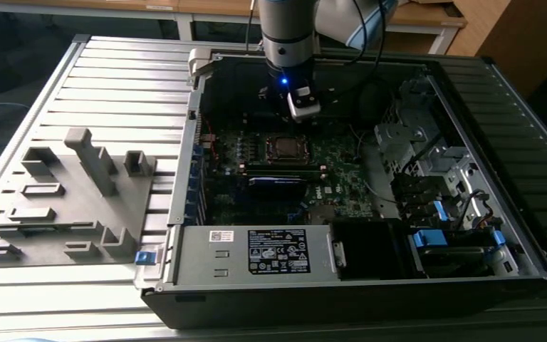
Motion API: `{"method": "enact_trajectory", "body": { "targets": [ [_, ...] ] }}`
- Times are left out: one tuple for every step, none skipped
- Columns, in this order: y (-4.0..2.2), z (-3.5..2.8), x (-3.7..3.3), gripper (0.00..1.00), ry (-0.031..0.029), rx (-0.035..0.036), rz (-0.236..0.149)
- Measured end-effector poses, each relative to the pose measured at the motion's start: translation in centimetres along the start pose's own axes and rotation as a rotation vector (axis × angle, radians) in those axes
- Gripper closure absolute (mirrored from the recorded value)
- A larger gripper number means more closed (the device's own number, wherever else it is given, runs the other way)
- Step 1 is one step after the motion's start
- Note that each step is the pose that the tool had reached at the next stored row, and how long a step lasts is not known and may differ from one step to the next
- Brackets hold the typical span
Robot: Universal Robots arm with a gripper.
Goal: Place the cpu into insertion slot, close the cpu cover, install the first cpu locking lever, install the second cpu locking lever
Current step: 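Install the first cpu locking lever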
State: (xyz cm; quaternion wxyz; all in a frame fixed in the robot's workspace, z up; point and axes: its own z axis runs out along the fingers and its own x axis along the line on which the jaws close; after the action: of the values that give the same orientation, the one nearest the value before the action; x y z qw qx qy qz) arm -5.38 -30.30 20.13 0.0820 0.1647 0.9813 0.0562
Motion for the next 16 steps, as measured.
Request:
{"method": "enact_trajectory", "body": {
  "targets": [
    [-0.01,0.00,0.03,0.89,-0.0007,-0.0003,0.000],
    [-0.02,-0.02,0.08,0.89,-0.0016,-0.0004,0.000],
    [-0.04,0.01,0.15,0.89,-0.0036,-0.0013,0.000],
    [-0.06,0.03,0.21,0.89,-0.0052,-0.0022,0.000],
    [-0.07,0.05,0.25,0.89,-0.0054,-0.0039,0.000],
    [-0.07,0.07,0.28,0.89,-0.0055,-0.0051,0.000],
    [-0.06,0.08,0.31,0.89,-0.0056,-0.0061,0.001],
    [-0.03,0.10,0.35,0.89,-0.0056,-0.0075,0.001],
    [0.01,0.11,0.38,0.89,-0.0056,-0.0090,0.002],
    [0.05,0.12,0.41,0.89,-0.0057,-0.0100,0.004],
    [0.07,0.12,0.42,0.89,-0.0056,-0.0110,0.006],
    [0.08,0.14,0.43,0.89,-0.0056,-0.0122,0.009],
    [0.08,0.14,0.43,0.89,-0.0058,-0.0121,0.012],
    [0.08,0.15,0.43,0.89,-0.0066,-0.0119,0.015],
    [0.08,0.15,0.44,0.89,-0.0086,-0.0122,0.016],
    [0.08,0.16,0.44,0.89,-0.0116,-0.0131,0.016]
  ]
}}
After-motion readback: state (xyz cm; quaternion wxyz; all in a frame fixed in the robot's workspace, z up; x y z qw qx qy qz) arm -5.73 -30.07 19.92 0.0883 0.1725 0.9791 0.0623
